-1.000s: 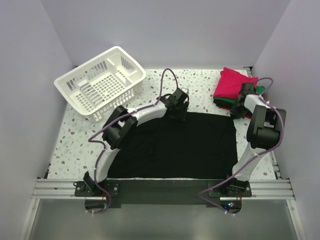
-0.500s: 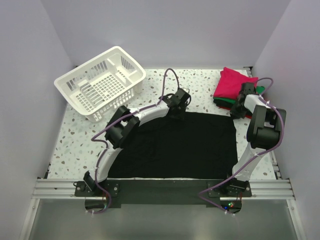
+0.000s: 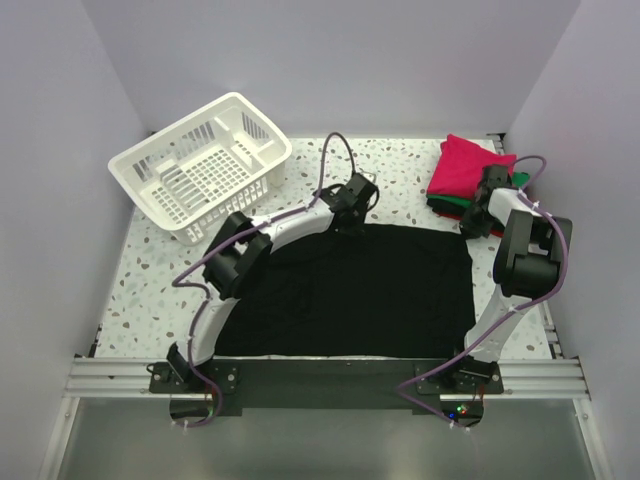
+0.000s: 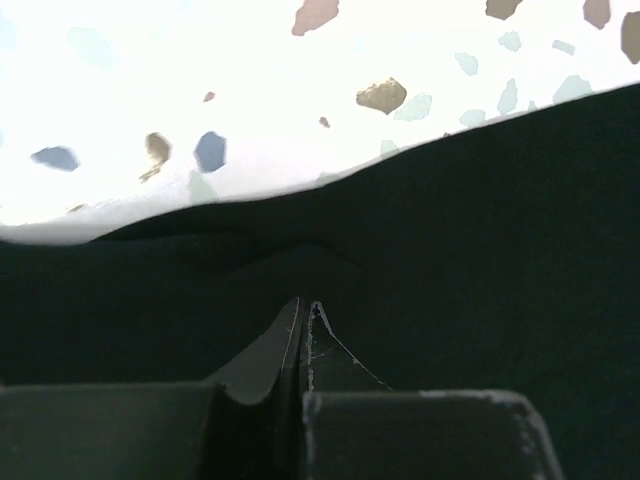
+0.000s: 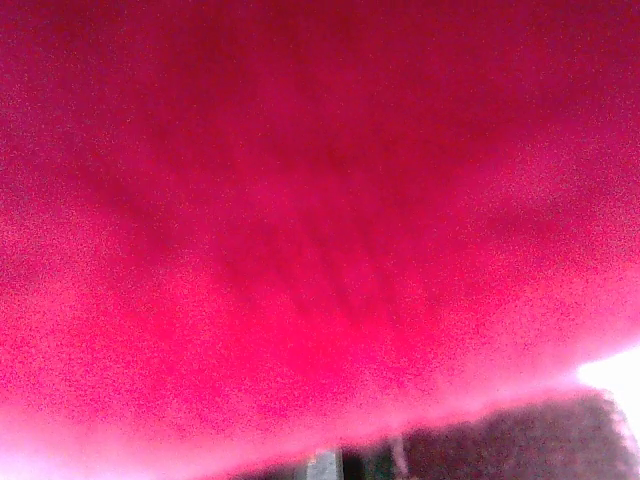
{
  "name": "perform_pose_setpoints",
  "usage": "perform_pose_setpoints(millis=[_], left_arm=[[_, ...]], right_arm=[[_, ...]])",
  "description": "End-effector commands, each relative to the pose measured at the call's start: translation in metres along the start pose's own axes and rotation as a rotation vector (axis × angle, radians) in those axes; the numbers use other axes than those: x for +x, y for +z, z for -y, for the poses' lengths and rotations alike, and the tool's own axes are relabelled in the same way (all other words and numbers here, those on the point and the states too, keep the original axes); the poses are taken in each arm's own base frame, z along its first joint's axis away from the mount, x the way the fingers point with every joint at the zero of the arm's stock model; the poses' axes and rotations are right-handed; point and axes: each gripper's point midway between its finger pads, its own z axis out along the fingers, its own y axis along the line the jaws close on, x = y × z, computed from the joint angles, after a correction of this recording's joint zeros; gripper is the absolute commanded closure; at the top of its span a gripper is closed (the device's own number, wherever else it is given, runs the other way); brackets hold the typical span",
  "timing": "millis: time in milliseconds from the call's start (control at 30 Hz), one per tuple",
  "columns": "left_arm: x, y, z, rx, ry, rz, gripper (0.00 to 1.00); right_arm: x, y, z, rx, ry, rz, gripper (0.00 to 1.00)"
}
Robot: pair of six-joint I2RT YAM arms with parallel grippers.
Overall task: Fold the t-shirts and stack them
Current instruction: Fold the tshirt
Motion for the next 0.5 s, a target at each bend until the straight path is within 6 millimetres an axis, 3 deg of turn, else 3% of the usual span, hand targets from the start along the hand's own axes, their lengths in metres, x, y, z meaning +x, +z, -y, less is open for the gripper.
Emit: perform_pose_setpoints(millis=[0, 300, 400, 467], left_arm=[[-0.061, -0.069, -0.014, 0.013, -0.062, 0.166, 1.0], [-0.042, -0.137, -0.083, -0.049, -0.173, 0.225, 1.0], [-0.045, -0.14, -0.079, -0.023, -0.18, 0.261, 1.0], [-0.04, -0.123, -0.062, 0.025, -0.169, 0.222, 1.0]], right_arm=[[0.007, -0.007, 0.008, 0.041, 0.005, -0.035, 1.0], [-0.011, -0.03, 0.009, 0.049, 0.02, 0.027, 1.0], [-0.011, -0.031, 0.007, 0.039, 0.023, 0.027, 1.0], [-0.01, -0.031, 0.006, 0.03, 0.028, 0.022, 1.0]])
